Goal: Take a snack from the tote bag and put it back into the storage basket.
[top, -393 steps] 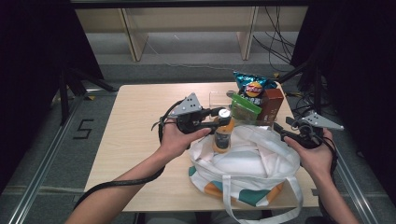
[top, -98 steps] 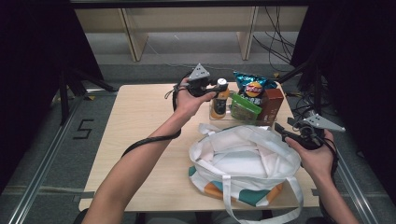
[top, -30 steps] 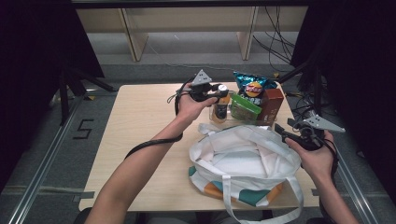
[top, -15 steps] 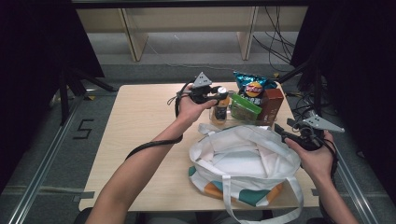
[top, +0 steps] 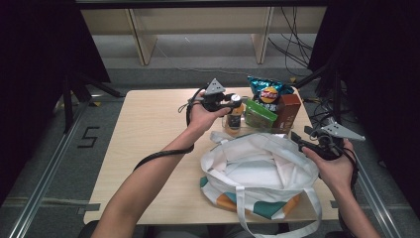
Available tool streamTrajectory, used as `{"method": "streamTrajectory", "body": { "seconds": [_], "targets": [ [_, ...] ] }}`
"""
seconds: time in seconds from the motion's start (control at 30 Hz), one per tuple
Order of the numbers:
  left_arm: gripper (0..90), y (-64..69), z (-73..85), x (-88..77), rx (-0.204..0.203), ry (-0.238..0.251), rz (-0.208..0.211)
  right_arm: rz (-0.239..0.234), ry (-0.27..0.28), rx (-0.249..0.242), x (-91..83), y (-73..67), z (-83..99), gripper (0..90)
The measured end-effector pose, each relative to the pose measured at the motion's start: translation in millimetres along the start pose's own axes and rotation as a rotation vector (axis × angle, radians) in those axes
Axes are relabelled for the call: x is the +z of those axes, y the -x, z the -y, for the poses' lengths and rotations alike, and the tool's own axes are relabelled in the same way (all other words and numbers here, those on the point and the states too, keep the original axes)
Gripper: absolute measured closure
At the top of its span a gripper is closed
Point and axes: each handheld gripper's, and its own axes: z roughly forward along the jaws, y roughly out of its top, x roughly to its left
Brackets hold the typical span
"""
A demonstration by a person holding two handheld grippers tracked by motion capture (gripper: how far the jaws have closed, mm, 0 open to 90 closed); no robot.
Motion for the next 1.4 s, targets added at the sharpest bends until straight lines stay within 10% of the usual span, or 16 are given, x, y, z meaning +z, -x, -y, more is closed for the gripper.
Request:
{"method": "streamTrajectory", "body": {
  "seconds": [1.4],
  "targets": [
    [58.8, -1.0, 13.3, 4.6, -0.014, -0.029, -0.002, -0.023, -0.034, -0.001, -0.5, -0.5, -0.2, 41.4]
  ]
}}
